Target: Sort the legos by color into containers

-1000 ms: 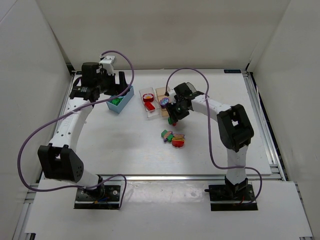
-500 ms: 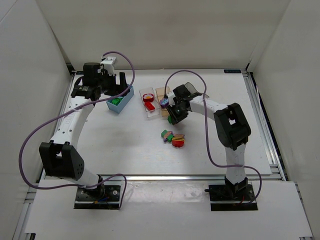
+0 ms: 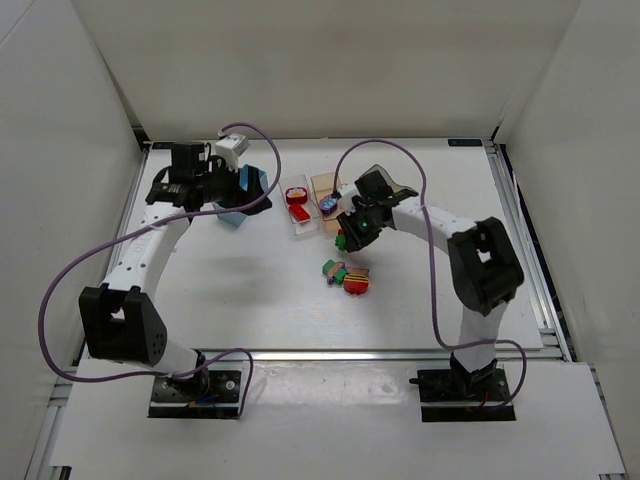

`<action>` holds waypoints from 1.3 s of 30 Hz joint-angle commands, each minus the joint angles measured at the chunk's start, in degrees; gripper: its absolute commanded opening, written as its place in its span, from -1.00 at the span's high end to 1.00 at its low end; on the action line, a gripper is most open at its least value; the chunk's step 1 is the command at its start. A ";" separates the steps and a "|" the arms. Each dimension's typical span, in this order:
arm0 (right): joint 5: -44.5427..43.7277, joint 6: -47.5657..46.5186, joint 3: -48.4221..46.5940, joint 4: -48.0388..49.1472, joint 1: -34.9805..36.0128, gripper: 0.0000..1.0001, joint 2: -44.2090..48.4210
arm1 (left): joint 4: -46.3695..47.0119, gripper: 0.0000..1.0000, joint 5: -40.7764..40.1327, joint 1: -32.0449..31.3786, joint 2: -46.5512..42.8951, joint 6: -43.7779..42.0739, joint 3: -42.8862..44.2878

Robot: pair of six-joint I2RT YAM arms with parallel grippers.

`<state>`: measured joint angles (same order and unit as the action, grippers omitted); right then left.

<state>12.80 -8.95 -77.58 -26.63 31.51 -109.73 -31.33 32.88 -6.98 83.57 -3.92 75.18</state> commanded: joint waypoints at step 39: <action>-4.10 -3.62 4.28 13.45 5.84 1.00 25.01 | -0.75 -0.72 36.99 -7.78 18.20 21.94 10.78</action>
<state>11.62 -14.00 -73.41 -16.91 36.53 -86.91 -32.97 68.53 -15.07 102.10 16.60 83.26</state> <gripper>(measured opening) 0.349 0.871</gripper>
